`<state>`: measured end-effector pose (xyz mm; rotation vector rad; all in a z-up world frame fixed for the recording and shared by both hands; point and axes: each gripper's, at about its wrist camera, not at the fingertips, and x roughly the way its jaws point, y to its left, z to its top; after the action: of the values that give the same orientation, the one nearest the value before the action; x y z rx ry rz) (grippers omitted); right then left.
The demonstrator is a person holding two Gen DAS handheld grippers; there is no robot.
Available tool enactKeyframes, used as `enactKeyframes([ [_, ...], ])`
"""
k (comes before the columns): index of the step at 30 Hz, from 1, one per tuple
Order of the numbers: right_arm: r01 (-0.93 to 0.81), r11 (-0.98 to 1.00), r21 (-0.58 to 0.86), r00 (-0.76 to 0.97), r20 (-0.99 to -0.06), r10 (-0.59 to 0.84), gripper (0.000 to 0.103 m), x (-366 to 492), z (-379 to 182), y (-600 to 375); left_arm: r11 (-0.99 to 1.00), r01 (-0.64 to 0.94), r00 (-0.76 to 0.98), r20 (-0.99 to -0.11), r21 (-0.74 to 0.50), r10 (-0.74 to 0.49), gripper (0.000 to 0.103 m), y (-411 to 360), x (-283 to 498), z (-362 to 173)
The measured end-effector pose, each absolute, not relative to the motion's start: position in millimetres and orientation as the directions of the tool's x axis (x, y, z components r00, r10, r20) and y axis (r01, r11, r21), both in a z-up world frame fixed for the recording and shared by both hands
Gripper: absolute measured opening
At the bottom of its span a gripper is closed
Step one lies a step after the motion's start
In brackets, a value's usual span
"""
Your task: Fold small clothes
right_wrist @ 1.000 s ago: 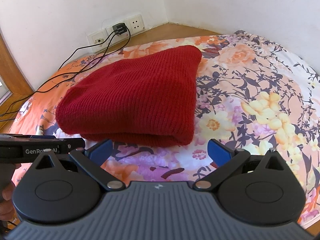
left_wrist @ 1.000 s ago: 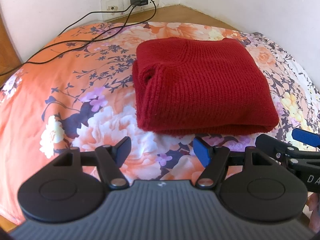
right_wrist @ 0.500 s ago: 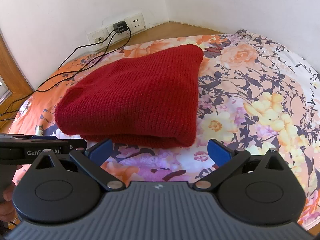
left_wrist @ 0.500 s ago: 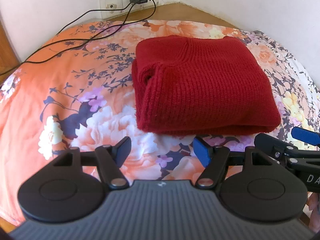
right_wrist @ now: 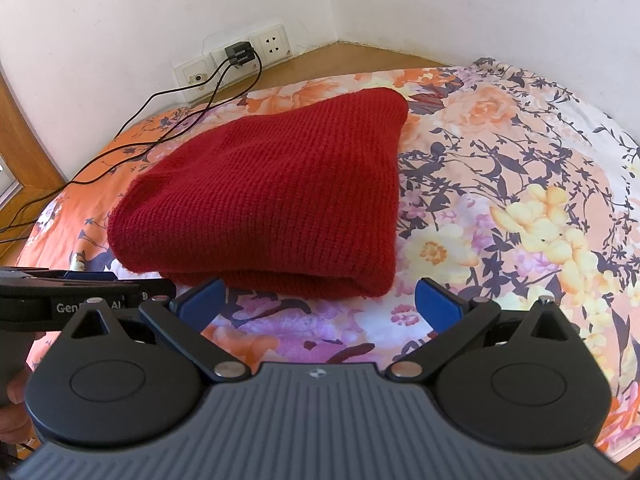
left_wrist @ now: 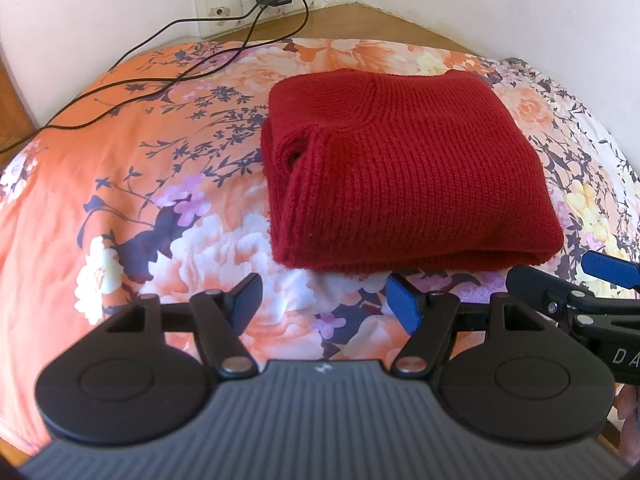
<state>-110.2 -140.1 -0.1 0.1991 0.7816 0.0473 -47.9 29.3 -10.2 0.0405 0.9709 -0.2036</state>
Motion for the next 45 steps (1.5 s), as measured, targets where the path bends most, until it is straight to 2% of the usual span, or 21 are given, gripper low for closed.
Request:
enactKeyframes([
  [45, 0.024, 0.981, 0.192, 0.707, -0.697, 0.119, 0.103, -108.8, -2.6, -134.2, 0.975, 0.21, 0.534, -0.828, -0.065, -0.17, 0.07, 36.5, -49.6, -13.6],
])
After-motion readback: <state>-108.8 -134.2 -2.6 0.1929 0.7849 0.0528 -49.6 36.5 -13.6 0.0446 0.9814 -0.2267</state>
